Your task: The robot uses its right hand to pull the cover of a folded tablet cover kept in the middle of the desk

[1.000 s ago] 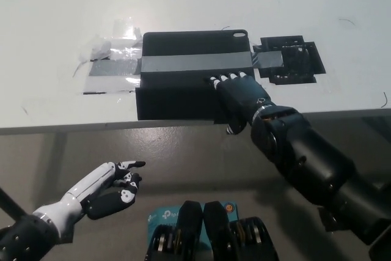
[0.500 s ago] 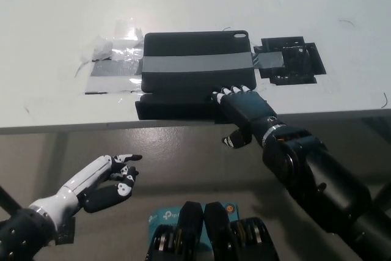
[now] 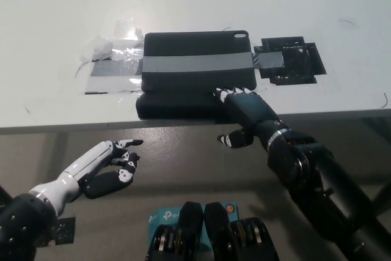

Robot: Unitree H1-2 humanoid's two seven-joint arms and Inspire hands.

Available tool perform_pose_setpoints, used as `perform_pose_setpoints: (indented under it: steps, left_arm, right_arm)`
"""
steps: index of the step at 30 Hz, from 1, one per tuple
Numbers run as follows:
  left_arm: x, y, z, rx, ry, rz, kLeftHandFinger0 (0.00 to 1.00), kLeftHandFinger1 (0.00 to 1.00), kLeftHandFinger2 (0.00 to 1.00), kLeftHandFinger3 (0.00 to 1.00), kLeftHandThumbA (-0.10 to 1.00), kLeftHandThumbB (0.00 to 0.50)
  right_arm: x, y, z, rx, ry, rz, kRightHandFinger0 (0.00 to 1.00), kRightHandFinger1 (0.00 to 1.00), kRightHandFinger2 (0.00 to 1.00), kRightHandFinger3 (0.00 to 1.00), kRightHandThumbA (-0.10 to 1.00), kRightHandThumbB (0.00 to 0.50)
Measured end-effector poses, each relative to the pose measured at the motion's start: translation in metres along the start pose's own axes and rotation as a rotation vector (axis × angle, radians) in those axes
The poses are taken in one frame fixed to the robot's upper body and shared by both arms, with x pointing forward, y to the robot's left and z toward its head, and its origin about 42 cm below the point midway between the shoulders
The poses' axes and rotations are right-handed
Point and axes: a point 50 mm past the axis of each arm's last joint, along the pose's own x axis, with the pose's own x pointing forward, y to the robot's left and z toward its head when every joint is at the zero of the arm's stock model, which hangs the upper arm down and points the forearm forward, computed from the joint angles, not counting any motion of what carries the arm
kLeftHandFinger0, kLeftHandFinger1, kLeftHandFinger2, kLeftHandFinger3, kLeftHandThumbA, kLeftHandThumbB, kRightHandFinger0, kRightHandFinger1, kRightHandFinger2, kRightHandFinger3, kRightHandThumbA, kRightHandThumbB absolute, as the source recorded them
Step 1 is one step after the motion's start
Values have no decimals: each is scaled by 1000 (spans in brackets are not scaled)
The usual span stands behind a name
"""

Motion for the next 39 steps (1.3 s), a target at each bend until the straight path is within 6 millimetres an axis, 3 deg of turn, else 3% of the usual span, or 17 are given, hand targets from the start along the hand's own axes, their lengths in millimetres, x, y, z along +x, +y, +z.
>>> perform_pose_setpoints:
  steps: [3,6,7,11,13,17,21,22,23,25,26,29,30,31,34,36,39]
  left_arm:
    - [-1,-1,-1,0,4,-5,812,822,941,1000,1000,142]
    - [-2,-2,-3,0,10,-5,817,823,939,1000,1000,137]
    - [-2,-2,-4,0,12,-5,810,817,938,1000,1000,150]
    - [-3,-3,-6,2,20,-6,806,816,941,1000,1000,158]
    - [-2,-3,-6,4,23,-5,823,827,955,1000,1000,156]
    - [-3,-3,-6,7,25,-4,831,830,957,1000,1000,153]
    - [-3,-3,-6,11,27,-9,830,837,962,1000,1000,159]
    - [-3,-3,-7,12,28,-9,831,839,963,1000,1000,161]
    - [-3,-3,-7,13,29,-10,834,831,952,1000,1000,152]
    - [-3,-3,-7,14,31,-12,830,825,945,1000,1000,155]
    - [-3,-3,-7,14,31,-12,828,825,945,1000,1000,147]
    - [-3,-4,-7,14,32,-14,809,813,935,1000,1000,160]
    - [-3,-4,-7,14,33,-14,814,819,937,1000,1000,158]
    - [-3,-4,-8,14,34,-14,817,821,938,1000,1000,157]
    - [-4,-4,-8,15,35,-14,796,801,920,1000,1000,146]
    - [-4,-5,-8,14,36,-14,775,796,918,1000,1000,130]
    - [-6,-7,-9,10,36,-15,767,798,917,1000,1000,129]
  right_arm:
    - [-16,12,-2,66,-7,-3,724,633,616,1000,801,393]
    - [-37,28,-7,151,-4,-3,687,603,579,1000,754,393]
    - [-40,33,-9,166,2,5,573,561,526,976,662,388]
    - [-80,59,-13,307,30,10,507,568,577,974,671,392]
    - [-94,61,-11,360,35,0,466,527,584,968,687,389]
    - [-110,54,-9,416,28,-16,526,556,557,991,721,401]
    - [-119,46,-10,457,15,-33,393,450,501,988,695,369]
    - [-122,43,-12,468,11,-41,407,466,530,1000,673,348]
    - [-124,41,-13,476,9,-48,439,500,593,1000,626,295]
    - [-128,31,-19,508,9,-73,495,543,639,1000,645,276]
    - [-130,25,-23,523,10,-89,581,623,716,1000,636,266]
    - [-140,4,-45,556,29,-149,832,873,972,1000,763,302]
    - [-143,-3,-53,563,35,-165,908,956,1000,1000,809,339]
    - [-148,-11,-63,569,46,-187,1000,1000,1000,1000,826,311]
    - [-156,-24,-86,609,75,-225,1000,1000,1000,1000,783,265]
    - [-159,-26,-98,659,93,-247,1000,1000,1000,1000,814,243]
    - [-160,-26,-106,722,100,-267,1000,1000,1000,1000,831,252]
